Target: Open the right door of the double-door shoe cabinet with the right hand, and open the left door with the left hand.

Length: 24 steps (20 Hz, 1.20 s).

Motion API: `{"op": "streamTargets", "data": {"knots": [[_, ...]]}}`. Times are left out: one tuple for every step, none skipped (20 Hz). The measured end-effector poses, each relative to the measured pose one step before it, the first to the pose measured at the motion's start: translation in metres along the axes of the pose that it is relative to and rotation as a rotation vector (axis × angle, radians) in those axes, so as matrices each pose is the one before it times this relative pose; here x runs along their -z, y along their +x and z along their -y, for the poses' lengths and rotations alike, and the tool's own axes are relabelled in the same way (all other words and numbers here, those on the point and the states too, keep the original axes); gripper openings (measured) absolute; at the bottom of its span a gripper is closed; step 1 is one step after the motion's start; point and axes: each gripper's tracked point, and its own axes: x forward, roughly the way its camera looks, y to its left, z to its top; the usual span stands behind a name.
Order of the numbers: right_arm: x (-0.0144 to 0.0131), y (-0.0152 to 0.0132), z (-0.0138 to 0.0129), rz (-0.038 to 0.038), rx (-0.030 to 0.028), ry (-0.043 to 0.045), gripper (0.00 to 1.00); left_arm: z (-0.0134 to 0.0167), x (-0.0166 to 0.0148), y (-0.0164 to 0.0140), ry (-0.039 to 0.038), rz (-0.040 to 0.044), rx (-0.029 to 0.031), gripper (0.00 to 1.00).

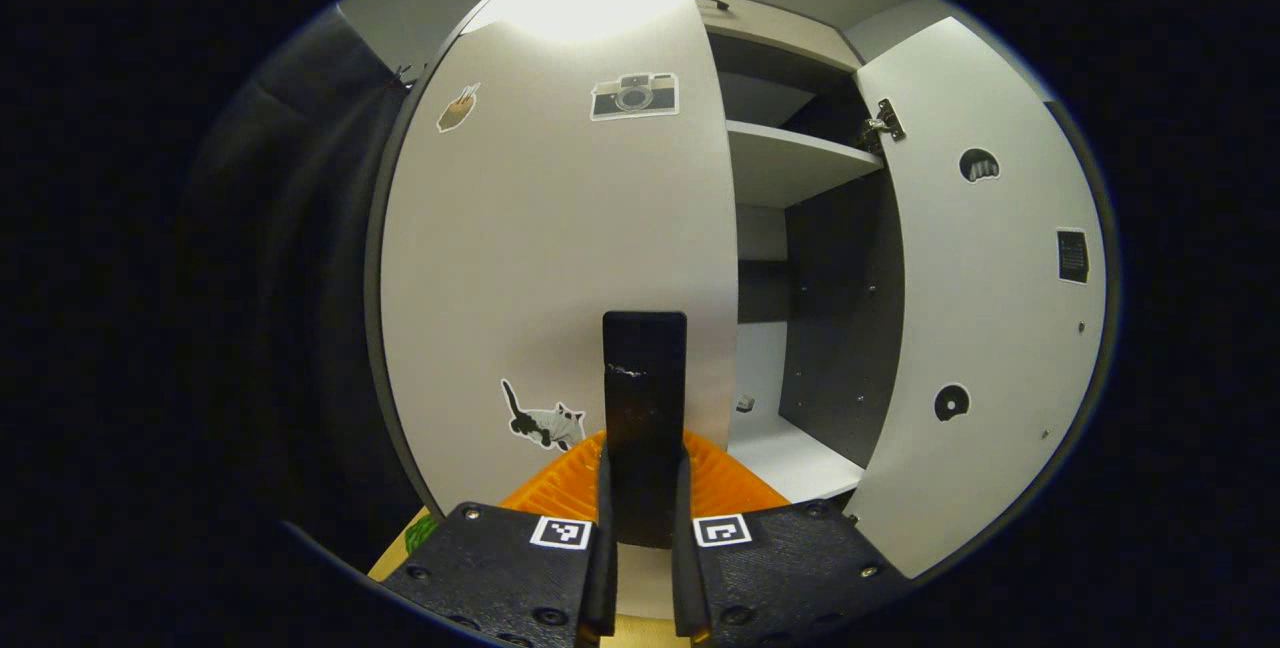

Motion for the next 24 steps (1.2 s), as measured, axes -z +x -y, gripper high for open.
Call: {"op": "streamTargets", "data": {"knots": [[0.00037, -0.00049, -0.00071, -0.00032, 0.00256, -0.00095, 0.97, -0.0017, -0.0012, -0.00575, 0.00428, 0.00382, 0.0091, 0.23], [-0.00016, 0.00032, 0.00148, 0.00098, 0.00282, -0.00288, 0.97, -0.00093, 0.00094, -0.00326, 0.0023, 0.00043, 0.01375, 0.23], [-0.00088, -0.00041, 0.00012, 0.00075, -0.00003, -0.0023, 1.0, -0.00045, -0.00006, -0.00219, -0.0006, 0.00289, 0.01719, 0.23], [0.00187, 0.00134, -0.00232, -0.00272, -0.00194, -0.00247, 1.0, -0.00124, 0.00049, -0.00461, 0.00353, -0.00154, 0.01782, 0.23], [0.0009, -0.00002, -0.00015, -0.00431, 0.00231, -0.00454, 1.0, -0.00257, 0.00068, -0.00598, -0.00117, -0.00192, 0.01082, 0.23], [0.0012, 0.00032, 0.00006, -0.00299, -0.00063, -0.00436, 1.0, -0.00263, 0.00023, -0.00653, 0.00037, 0.0015, 0.0057, 0.23], [-0.00038, -0.00032, -0.00023, -0.00107, -0.0034, -0.00155, 1.0, -0.00316, 0.00028, -0.00652, -0.00373, -0.00192, 0.0033, 0.23], [-0.00017, 0.00076, -0.00057, 0.0011, -0.00219, 0.00263, 1.0, -0.00264, -0.00179, -0.00604, -0.00523, 0.00451, 0.00396, 0.23], [-0.0011, -0.00059, -0.00002, 0.00197, -0.00267, 0.00379, 1.0, -0.0035, 0.00073, -0.0068, -0.00436, -0.00143, 0.00096, 0.22], [0.00016, -0.00024, -0.00014, 0.00083, -0.0021, 0.00199, 1.0, -0.00376, -0.00143, -0.00703, 0.00724, 0.00958, 0.00053, 0.23], [-0.00024, -0.00113, 0.00043, -0.00049, 0.00062, -0.00003, 1.0, -0.00286, 0.00017, -0.00549, 0.00735, -0.00148, -0.00246, 0.23], [0.00035, 0.00075, -0.00017, -0.00001, 0.00118, -0.00069, 1.0, -0.00397, -0.00043, -0.00584, 0.00634, 0.0068, -0.00372, 0.23], [0.00028, -0.00012, -0.00056, 0.00021, 0.00003, -0.00018, 1.0, -0.00602, -0.00005, -0.00757, 0.0056, -0.00082, -0.00976, 0.23], [0.0012, 0.00103, -0.00123, -0.00224, -0.00015, -0.00044, 1.0, -0.00927, -0.00031, -0.00844, 0.00914, 0.00329, -0.0112, 0.22], [0.00068, 0.00008, -0.00036, -0.0029, 0.0, -0.00119, 1.0, -0.0097, -0.00003, -0.00743, 0.0093, 0.00344, -0.01204, 0.22], [0.00091, 0.00072, -0.0012, -0.00249, -0.00235, -0.00277, 1.0, -0.00911, -0.00067, -0.00758, 0.00772, 0.00605, -0.00733, 0.22], [0.00137, 0.00012, -0.0018, -0.00338, -0.00439, -0.00429, 1.0, -0.00933, 0.0005, -0.00699, 0.00697, 0.00159, -0.00864, 0.22], [0.002, 0.00109, -0.00302, -0.00482, -0.0038, -0.00566, 1.0, -0.00972, -0.00054, -0.00548, -0.0038, 0.00457, -0.01204, 0.19], [0.00072, -0.00008, -0.00169, -0.00297, -0.00289, -0.00598, 1.0, -0.00933, -0.00059, -0.00431, -0.00439, 0.00171, -0.01531, 0.18], [-0.00016, 0.00095, -0.00198, -0.00146, -0.00171, -0.00506, 1.0, -0.01046, 0.00155, -0.00384, 0.00111, -0.00145, -0.01674, 0.16], [0.00067, 0.00034, -0.00192, -0.00171, 0.00036, -0.00155, 1.0, -0.01024, -0.0001, -0.0022, 0.00176, 0.00345, -0.0182, 0.15], [0.00115, -0.00024, -0.00131, -0.00127, -0.0004, 0.00065, 1.0, -0.00873, 0.00097, -0.00297, 0.00532, -0.00255, -0.01386, 0.12], [0.00058, -0.00025, -0.00187, -0.00141, -0.00176, 0.00007, 1.0, -0.00819, -0.00061, -0.00223, 0.00442, 0.00426, -0.00746, 0.11], [0.00127, -0.00001, -0.00156, -0.00175, -0.00172, -0.00234, 1.0, -0.00563, -0.00033, -0.00057, -0.00516, 0.00393, -0.00246, 0.09]]}}
